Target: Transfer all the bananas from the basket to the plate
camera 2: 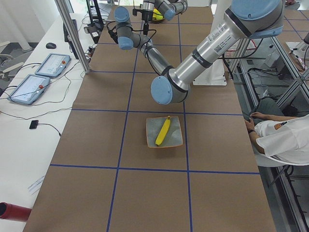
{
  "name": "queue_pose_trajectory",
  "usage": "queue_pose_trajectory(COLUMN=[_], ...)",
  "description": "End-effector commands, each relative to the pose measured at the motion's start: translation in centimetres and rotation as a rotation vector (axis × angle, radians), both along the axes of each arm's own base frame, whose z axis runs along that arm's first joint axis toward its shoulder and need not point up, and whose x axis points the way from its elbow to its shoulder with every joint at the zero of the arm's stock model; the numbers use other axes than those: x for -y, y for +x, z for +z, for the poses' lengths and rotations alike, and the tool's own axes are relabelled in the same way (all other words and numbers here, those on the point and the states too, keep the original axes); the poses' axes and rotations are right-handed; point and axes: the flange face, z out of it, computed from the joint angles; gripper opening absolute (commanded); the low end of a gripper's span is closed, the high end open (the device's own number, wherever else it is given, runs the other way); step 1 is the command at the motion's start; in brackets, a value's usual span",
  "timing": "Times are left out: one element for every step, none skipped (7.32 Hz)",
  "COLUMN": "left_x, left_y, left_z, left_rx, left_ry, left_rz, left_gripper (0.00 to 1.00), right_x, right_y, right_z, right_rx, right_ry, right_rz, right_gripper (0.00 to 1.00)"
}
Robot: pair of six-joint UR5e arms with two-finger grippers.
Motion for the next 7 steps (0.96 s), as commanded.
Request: queue_pose_trajectory(left_x=[-0.4,-0.5,-0.5,-0.6,-0.8,-0.8,-1.0], left_y=[0.6,0.6,0.6,0.6,0.9,0.9,1.1], left_z=[-0.2,-0.3,-0.4,-0.5,-0.5,-0.5,-0.5], left_rx=[-0.005,-0.007,-0.008,-0.014,-0.015,-0.016,-0.018], left_ry=[0.001,0.002,0.001,0.007,0.008,-0.007,-0.012], left_rz=[0.008,0.008,0.009,0.009,0.014,0.012,0.016], left_gripper=[1.0,0.99,0.99,0.99,0.94,0.84,0.72], right_x=[-0.3,-0.5,-0.5,-0.5,-0.7,-0.8,-0.9], right_y=[0.3,0.4,0.4,0.5,0.7,0.8,0.9], right_z=[-0.7,-1.1,-1.3,-1.5,-2.1,-2.1,-2.2], right_rx=[0.016,0.023,0.027,0.029,0.04,0.042,0.045], right_ry=[-0.005,-0.003,-0.01,-0.008,-0.003,-0.001,0.002], right_rz=[0.003,0.004,0.008,0.009,0.01,0.01,0.01], right_gripper=[0.0,0.0,0.0,0.0,0.0,0.0,0.0])
